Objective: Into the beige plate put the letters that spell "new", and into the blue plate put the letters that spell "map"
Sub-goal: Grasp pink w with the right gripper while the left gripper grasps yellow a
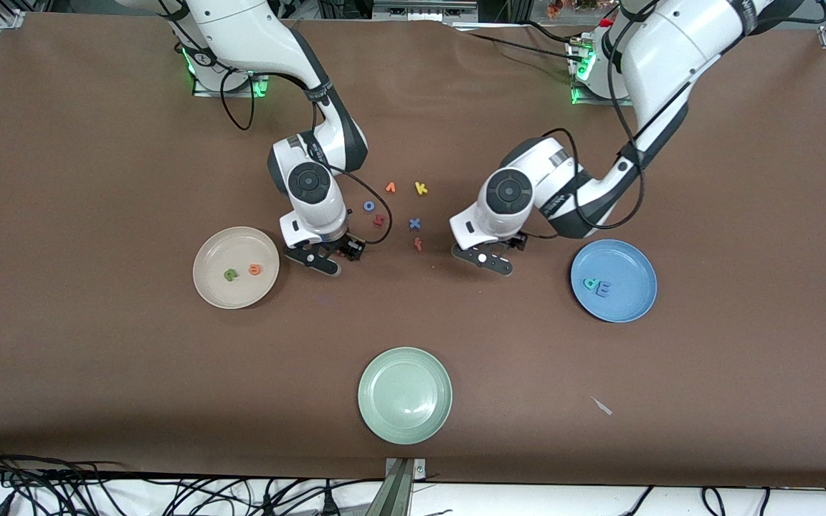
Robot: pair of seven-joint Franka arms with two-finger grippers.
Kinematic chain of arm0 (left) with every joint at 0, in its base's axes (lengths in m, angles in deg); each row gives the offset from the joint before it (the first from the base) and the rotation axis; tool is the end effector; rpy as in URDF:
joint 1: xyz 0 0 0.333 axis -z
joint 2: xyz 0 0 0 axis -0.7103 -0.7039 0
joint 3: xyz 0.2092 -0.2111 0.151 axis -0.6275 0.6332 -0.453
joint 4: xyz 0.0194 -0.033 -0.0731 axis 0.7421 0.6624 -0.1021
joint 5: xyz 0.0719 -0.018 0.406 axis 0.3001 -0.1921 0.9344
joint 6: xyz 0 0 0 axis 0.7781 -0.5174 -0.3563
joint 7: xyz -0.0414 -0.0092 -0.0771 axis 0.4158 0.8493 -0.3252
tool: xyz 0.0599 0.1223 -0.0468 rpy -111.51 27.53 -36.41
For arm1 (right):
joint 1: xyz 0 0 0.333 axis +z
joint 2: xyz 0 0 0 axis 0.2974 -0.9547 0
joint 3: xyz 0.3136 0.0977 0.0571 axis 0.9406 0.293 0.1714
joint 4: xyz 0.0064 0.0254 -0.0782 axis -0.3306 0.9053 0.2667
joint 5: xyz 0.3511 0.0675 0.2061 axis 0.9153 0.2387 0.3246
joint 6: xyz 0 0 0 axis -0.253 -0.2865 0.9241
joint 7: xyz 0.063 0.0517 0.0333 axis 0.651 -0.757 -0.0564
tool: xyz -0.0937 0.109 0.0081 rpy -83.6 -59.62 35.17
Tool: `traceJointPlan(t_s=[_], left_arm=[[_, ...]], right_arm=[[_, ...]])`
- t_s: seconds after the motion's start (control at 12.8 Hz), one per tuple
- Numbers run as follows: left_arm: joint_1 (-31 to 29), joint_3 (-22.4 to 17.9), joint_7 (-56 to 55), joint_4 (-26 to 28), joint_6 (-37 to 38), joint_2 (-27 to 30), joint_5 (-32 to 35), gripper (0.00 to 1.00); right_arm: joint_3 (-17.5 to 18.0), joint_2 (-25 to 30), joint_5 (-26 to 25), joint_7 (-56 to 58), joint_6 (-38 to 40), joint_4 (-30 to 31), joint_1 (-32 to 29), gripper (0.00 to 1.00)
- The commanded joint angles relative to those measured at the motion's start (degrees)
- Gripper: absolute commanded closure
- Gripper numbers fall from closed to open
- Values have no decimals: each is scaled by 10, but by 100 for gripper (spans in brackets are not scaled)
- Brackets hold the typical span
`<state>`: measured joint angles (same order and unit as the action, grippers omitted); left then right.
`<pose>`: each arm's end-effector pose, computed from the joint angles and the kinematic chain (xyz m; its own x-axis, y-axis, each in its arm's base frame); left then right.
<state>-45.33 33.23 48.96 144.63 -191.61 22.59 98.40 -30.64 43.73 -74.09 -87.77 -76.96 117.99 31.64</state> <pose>0.5337 -0.3775 0.1835 0.9441 -0.2689 -0.1906 -0.2716 -0.9623 0.0121 0.5385 0.3689 0.1354 0.9203 -0.3901 0.0283 -0.3906 -0.9205 0.0135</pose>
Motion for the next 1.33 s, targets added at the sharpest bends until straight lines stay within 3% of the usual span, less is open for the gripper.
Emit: traceJointPlan(t_s=[0.0, 0.16, 0.31, 0.39, 0.55, 0.94, 1.1, 1.25], left_arm=[[-10, -2, -48, 20, -46, -11, -8, 2], [-9, -3, -49, 26, -69, -20, -8, 10], [-8, -3, -50, 26, -74, -23, -2, 17], [-9, -3, -50, 26, -82, -29, -2, 19], [-8, -4, -50, 26, -83, -32, -1, 25], [-8, -5, -49, 28, -83, -43, 10, 26], [-8, -6, -49, 28, -80, -43, 10, 33], [-8, -6, -49, 28, -79, -43, 10, 53]], right_arm=[[0, 7, 0, -3, -7, 18, 6, 63], [-1, 12, 0, 4, -3, 18, 6, 80], [-4, 30, 0, 31, 10, 16, 4, 80], [-17, 46, 0, 64, 52, 8, -1, 80], [-56, 75, 0, 167, 124, -5, -1, 80], [-153, 118, -2, 460, 177, 9, 0, 79], [-178, 133, -3, 525, 177, 23, 0, 79], [-194, 139, -3, 560, 148, 53, 0, 79]])
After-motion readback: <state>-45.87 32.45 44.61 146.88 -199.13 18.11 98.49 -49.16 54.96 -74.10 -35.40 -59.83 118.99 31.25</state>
